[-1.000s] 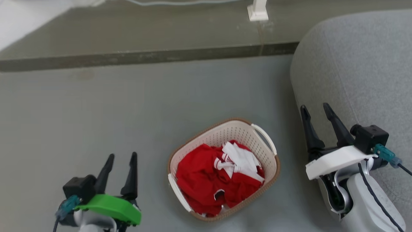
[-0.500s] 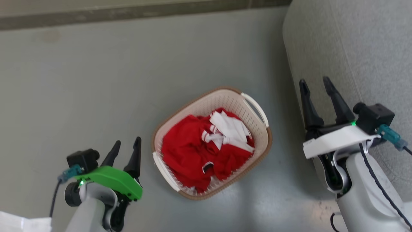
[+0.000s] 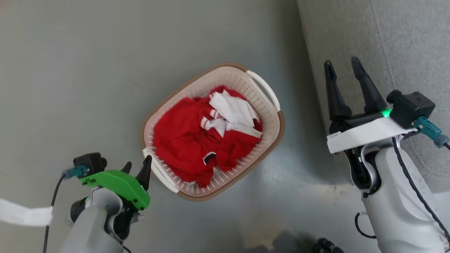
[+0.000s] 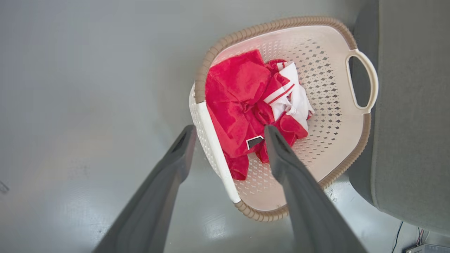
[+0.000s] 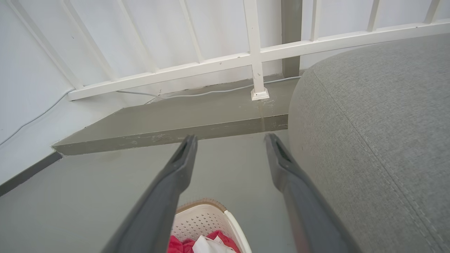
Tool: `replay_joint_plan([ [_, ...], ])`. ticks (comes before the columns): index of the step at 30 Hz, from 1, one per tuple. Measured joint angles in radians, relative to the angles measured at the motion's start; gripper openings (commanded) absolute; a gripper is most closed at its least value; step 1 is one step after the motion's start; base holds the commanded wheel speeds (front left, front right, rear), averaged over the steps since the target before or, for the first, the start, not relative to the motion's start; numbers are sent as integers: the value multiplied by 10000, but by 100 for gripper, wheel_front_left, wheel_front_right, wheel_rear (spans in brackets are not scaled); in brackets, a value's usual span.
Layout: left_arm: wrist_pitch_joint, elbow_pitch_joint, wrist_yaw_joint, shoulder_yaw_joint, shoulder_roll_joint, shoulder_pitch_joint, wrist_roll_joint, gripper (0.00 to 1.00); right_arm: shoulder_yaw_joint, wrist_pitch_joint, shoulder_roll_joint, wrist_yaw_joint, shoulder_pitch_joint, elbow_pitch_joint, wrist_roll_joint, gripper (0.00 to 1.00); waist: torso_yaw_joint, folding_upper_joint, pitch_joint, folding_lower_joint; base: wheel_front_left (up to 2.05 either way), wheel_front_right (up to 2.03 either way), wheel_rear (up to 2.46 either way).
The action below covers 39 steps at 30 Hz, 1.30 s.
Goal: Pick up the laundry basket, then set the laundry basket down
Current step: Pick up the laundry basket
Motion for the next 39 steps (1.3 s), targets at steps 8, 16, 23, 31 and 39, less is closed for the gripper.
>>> replay_joint_plan([
  [8,1271,849,0,-242,-50,-530,-1062,100,-10,-15,79,29,-178,-13,-48,100,-399,0,730,0,0,0,0],
  [16,1858,1373,0,-12,-44,-1256,-1570,100,-71,-15,107,33,-221,-29,-61,100,-695,0,1313,-1,0,0,0],
  [23,2207,1891,-2,-61,261,-1803,-1549,100,-67,-15,161,42,-404,-52,-61,100,-857,0,1802,0,0,0,0],
  [31,2370,2403,-2,-25,288,-2320,-1592,94,-81,-15,209,81,-573,-69,-59,100,-1054,0,2214,-1,0,0,0],
  [39,2374,2771,29,-140,387,-2549,-1593,0,-90,-15,217,84,-621,-58,-59,100,-1092,0,2330,-1,0,0,0],
])
